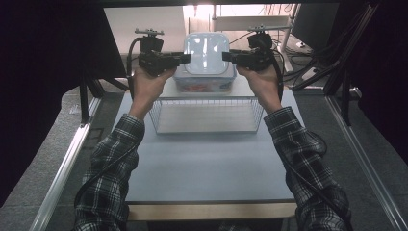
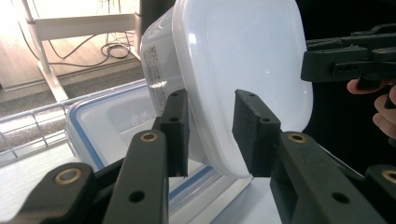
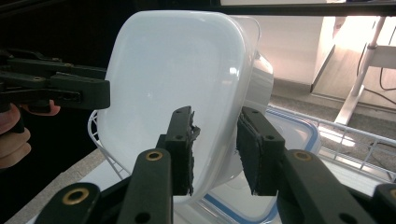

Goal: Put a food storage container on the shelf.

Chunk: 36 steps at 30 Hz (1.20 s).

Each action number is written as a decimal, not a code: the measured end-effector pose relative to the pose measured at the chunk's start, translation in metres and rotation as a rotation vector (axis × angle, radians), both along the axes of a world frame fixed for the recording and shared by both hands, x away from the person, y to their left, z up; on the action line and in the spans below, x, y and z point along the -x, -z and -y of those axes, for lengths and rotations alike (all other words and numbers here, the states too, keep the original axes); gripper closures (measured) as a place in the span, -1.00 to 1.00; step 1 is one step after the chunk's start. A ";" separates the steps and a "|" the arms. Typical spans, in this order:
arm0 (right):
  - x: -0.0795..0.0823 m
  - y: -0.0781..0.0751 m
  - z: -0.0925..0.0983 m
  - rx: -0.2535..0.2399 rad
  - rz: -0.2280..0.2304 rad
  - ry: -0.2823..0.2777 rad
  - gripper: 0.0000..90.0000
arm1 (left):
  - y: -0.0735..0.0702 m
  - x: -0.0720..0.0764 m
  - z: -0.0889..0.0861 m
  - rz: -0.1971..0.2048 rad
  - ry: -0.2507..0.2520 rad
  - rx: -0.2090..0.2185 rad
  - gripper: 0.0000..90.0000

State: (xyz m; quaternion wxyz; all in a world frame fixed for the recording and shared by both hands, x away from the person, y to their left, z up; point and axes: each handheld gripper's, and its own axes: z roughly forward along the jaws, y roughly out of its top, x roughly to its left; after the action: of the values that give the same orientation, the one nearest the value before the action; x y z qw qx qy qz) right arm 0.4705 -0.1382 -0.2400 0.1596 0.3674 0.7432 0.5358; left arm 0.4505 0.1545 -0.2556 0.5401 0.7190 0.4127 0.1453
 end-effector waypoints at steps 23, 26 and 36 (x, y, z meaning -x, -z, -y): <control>-0.021 0.000 -0.009 0.037 0.015 0.057 0.27 | -0.005 -0.029 0.001 -0.046 -0.030 0.017 -0.01; -0.022 -0.001 -0.010 0.041 0.015 0.059 0.21 | -0.006 -0.027 0.000 -0.030 -0.021 0.016 -0.13; -0.017 0.000 -0.010 0.045 0.022 0.020 -0.19 | -0.008 -0.015 -0.005 0.030 0.020 -0.006 -0.47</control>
State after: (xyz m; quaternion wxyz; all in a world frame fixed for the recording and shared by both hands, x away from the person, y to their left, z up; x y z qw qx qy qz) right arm 0.4870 -0.1284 -0.2403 0.1814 0.3654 0.7497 0.5211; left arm 0.4657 0.1594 -0.2472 0.5454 0.7224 0.3970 0.1522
